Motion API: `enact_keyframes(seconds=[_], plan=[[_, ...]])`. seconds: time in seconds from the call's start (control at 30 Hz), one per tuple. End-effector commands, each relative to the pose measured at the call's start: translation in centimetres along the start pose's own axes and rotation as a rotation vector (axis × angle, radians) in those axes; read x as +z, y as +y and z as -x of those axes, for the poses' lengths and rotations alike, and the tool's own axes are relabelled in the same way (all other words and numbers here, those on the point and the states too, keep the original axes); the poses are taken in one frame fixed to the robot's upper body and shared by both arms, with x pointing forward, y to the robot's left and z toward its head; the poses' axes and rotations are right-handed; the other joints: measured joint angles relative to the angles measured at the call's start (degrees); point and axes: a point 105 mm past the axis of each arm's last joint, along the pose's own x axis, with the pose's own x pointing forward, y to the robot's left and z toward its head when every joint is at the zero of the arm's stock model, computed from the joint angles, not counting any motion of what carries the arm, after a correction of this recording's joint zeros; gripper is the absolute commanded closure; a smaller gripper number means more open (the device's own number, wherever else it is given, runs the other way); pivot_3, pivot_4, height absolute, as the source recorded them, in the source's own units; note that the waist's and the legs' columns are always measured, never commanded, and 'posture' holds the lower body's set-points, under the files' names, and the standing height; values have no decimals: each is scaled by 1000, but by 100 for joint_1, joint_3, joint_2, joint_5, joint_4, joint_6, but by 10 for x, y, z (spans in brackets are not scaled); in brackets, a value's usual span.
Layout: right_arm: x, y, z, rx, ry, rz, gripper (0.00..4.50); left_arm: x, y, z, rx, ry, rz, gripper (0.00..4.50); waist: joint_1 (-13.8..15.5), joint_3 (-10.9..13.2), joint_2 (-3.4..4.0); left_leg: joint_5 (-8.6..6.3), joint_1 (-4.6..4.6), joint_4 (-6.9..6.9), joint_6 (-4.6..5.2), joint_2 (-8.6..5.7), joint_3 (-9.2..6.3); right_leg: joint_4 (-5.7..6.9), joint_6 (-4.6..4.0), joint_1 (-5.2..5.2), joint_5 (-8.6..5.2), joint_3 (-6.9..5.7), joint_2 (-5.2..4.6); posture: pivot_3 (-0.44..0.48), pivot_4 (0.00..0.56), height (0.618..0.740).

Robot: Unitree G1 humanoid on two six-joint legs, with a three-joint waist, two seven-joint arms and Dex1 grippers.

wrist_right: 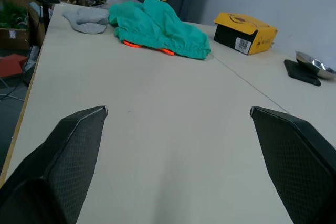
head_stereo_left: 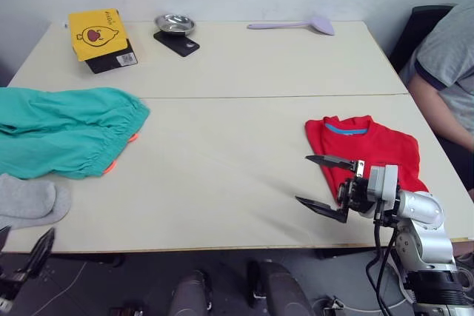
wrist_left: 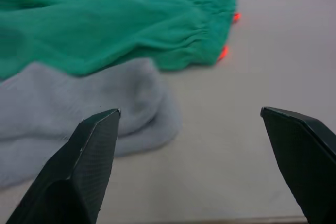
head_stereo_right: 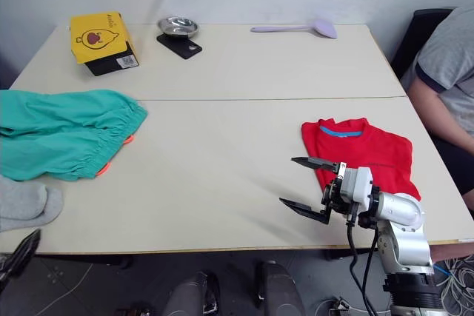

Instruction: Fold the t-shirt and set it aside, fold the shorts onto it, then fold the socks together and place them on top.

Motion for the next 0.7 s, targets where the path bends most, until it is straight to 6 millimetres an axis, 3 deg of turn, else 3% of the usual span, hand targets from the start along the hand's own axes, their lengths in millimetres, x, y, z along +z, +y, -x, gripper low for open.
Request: enact_keyframes(seconds=[0.03, 0.1, 0.23, 0.3, 0.4, 0.53, 0.57, 0.7], plan=[[7, 2, 0, 6, -34, 16, 43, 3, 23, 15, 140, -14, 37, 0, 43, 0, -1, 0, 0, 1, 0, -1, 0, 0, -19, 4, -12, 1, 0, 0, 150, 740], [6, 7, -2, 14, -36, 7, 43, 1, 23, 12, 137, 7, 67, 0, 66, -3, -6, -1, 0, 1, 2, -1, 1, 0, -17, 7, -11, 2, 0, 0, 150, 740], [10, 23, -11, 70, -57, 5, 43, 16, 13, -14, 33, 63, 15, 0, 84, -16, -29, -2, 0, -2, 4, 2, -1, 2, -14, 8, -10, 0, 1, 0, 150, 740], [19, 26, -19, 75, -89, 9, 43, 22, 3, -33, -46, 166, -60, 0, 88, -19, -33, -2, 1, -2, 3, 3, -2, 5, -14, 8, -10, 0, 1, 0, 150, 740], [30, 28, -28, 81, -125, 8, 43, 45, -5, -65, -90, 167, -100, 0, 92, -18, -25, -2, 6, -5, 2, 2, -1, 9, -15, 11, -10, 2, -2, 0, 150, 740], [34, 32, -33, 102, -138, 5, 43, 59, -24, -102, -200, 223, -178, 0, 65, -22, -31, -8, 15, -13, -8, 1, 4, 23, 8, 12, 3, 4, -10, 0, 150, 740], [34, 32, -34, 103, -139, 3, 43, 59, -25, -110, -208, 254, -216, 0, 68, -22, -31, -15, 15, -12, -15, -1, 7, 40, 53, 6, 29, 4, -14, 0, 150, 740], [33, 31, -35, 121, -101, 24, 43, 52, -32, -132, -283, 420, -415, 0, 29, -21, -28, -15, 16, -27, -29, 6, 9, 60, 29, -16, 11, 2, -4, 0, 150, 740]])
